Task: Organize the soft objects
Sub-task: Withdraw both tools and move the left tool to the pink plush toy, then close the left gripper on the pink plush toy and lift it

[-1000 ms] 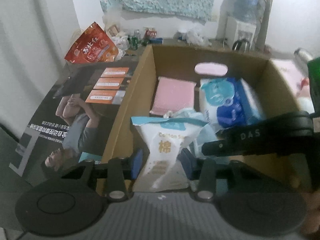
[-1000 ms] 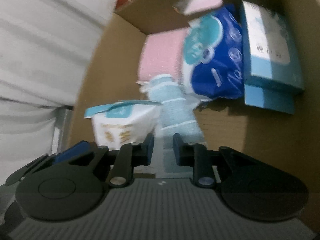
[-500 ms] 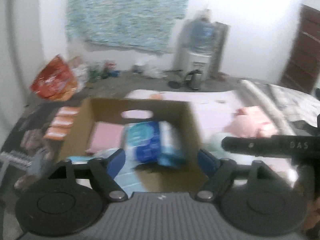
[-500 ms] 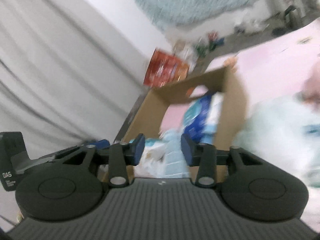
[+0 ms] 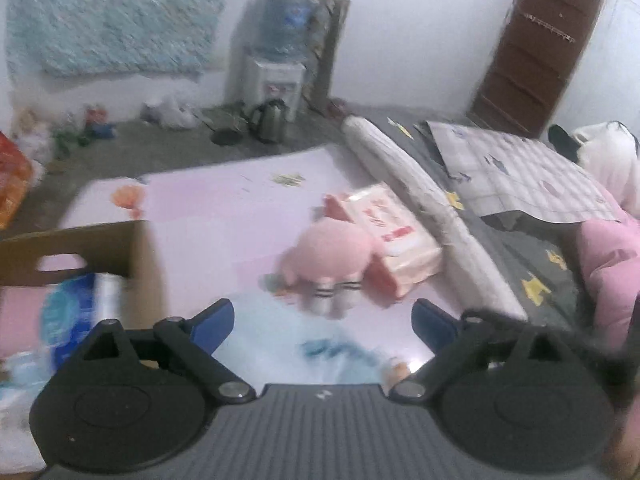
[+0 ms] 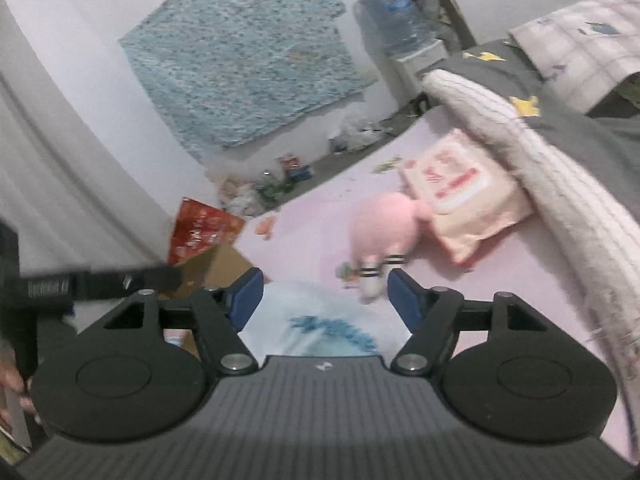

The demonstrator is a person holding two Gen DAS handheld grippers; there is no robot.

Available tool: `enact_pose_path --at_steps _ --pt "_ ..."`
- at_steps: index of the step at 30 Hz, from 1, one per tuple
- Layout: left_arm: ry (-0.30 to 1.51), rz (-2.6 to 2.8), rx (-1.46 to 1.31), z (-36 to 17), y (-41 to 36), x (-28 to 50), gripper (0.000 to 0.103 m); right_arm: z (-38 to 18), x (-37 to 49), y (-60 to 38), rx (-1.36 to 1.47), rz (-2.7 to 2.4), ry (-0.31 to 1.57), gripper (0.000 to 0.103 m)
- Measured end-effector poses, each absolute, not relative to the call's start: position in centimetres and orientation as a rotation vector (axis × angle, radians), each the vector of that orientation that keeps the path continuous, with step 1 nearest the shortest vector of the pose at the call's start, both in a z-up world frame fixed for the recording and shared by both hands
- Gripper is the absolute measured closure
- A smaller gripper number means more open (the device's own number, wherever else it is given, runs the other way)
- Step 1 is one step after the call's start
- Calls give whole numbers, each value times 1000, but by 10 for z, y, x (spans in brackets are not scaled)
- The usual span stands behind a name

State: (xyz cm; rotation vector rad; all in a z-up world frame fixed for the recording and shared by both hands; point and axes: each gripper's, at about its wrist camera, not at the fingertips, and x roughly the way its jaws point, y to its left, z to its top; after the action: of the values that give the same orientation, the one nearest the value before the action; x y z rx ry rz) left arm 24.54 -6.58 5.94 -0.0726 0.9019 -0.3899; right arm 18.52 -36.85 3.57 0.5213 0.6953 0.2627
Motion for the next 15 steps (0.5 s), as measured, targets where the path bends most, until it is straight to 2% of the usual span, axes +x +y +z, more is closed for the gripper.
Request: enact_pose_path --at_steps 7,15 --pt "1031 -350 -172 12 -122 324 6 -11 208 -373 547 264 727 28" --pt "1051 -332 75 -35 -178 367 6 -32 222 -385 607 265 751 27"
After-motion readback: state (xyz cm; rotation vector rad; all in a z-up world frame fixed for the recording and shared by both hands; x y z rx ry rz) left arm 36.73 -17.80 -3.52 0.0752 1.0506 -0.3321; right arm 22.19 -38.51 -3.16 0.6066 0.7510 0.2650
